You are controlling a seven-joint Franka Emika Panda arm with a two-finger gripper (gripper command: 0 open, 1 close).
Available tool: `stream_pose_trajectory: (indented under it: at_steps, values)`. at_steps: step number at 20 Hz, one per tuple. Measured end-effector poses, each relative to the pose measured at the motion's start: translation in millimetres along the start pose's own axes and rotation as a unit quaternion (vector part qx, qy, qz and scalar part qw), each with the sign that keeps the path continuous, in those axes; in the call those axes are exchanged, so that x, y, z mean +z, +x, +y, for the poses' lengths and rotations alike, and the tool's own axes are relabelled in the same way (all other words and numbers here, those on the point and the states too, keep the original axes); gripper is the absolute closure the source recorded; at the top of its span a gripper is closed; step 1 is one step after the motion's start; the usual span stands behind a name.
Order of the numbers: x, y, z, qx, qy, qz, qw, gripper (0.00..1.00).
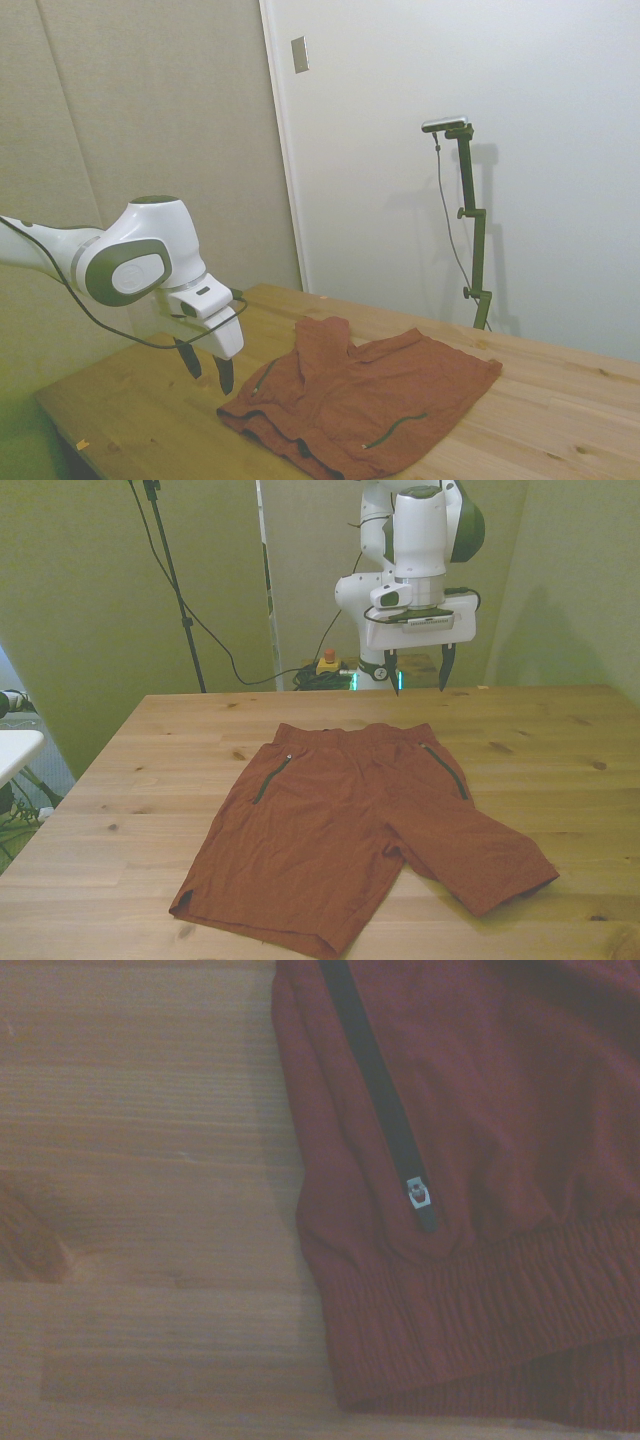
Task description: Fold the shorts
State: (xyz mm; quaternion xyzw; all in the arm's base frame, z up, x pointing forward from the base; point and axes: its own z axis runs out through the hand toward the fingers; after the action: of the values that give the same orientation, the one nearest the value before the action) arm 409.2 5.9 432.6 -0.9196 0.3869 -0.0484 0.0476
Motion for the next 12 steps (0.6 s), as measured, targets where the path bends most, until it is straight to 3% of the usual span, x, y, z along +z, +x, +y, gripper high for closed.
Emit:
stream_pose_trajectory:
  at_steps: [3,7,10,12]
  values:
    - [3,0,1,-0.003,-0.017,0.011,0.9998,0.0]
    - [-3,-7,-20,-0.039,-0.075,0.077,0.9934,0.0]
    - [2,-29,-46,-0.079,-0.114,0.137,0.9808,0.0]
    - [13,-50,-65,-0.107,-0.138,0.184,0.9672,0.0]
